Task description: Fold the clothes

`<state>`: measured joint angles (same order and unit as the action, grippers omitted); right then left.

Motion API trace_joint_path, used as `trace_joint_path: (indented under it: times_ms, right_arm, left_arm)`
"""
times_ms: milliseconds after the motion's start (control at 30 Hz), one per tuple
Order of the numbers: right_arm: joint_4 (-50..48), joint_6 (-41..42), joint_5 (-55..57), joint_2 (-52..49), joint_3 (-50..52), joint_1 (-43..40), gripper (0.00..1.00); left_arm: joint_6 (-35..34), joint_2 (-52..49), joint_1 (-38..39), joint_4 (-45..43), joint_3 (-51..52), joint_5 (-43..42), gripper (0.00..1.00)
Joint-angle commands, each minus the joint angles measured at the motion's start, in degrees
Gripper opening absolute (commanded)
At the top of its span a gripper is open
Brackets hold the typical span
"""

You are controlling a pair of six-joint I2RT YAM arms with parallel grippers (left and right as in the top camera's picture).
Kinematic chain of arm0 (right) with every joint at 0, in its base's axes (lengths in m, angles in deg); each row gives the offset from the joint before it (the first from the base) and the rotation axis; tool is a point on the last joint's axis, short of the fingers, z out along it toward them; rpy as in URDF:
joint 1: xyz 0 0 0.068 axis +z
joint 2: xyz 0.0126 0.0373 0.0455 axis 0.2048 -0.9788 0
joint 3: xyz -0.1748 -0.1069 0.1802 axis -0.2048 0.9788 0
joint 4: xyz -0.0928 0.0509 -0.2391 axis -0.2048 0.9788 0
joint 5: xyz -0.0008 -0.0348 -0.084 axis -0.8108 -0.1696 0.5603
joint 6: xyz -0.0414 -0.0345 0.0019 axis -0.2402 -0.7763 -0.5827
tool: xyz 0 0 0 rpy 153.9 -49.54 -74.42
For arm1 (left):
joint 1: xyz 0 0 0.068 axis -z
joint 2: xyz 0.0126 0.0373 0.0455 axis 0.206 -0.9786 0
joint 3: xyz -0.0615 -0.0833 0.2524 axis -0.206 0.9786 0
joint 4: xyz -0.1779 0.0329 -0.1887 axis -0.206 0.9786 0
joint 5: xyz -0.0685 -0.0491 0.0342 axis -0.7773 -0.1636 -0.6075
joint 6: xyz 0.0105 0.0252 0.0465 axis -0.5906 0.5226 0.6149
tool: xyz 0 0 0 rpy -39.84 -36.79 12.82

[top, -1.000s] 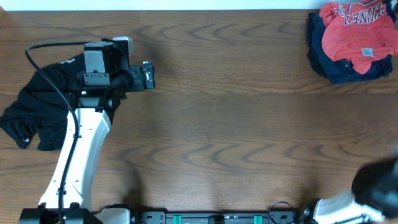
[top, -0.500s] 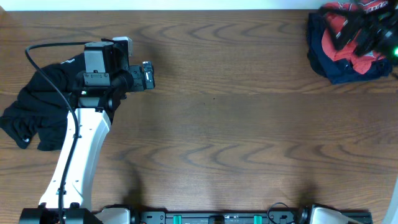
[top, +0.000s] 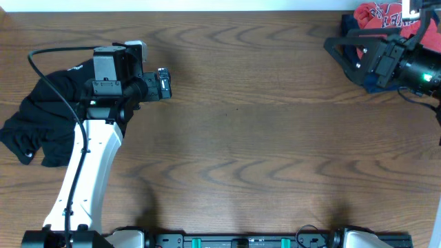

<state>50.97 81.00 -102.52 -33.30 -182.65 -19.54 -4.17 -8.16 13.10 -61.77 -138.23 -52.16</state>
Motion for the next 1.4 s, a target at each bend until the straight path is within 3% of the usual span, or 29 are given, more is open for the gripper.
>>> trace_joint_path:
  times_ms: [0,100,167,233,433,933,1100,1367]
  right_arm:
    - [0.96,-18.32,2.64,0.26,0.26,0.35,0.99]
    - [3.63,-36.06,8.22,0.07,0.76,1.99,0.99]
    - [4.04,-39.23,14.78,0.61,2.67,3.54,0.99]
    - [2.21,-38.23,20.26,2.58,6.10,5.09,0.99]
    - [-15.91,-21.77,34.51,14.53,26.36,7.15,0.99]
    - [-56.43,-18.32,36.24,51.32,83.76,6.95,0.99]
    - [-56.83,-18.32,36.87,62.73,93.83,6.95,0.99]
    - [-54.86,-18.34,37.88,71.60,101.13,7.06,0.99]
  left_arm:
    - [-0.09,-0.46,-0.17,-0.04,-0.74,0.76,0.98]
    - [-0.09,-0.46,-0.17,-0.02,-0.74,0.76,0.98]
    - [-0.09,-0.46,-0.17,-0.04,-0.74,0.76,0.98]
    - [-0.09,-0.46,-0.17,-0.02,-0.74,0.74,0.98]
    - [-0.09,-0.46,-0.17,-0.02,-0.74,0.76,0.98]
    - [-0.09,-0.46,-0.17,-0.04,-0.74,0.76,0.98]
    - [-0.09,-0.46,-0.17,-0.04,-0.74,0.76,0.98]
    - [-0.09,-0.46,-0.17,-0.04,-0.74,0.76,0.98]
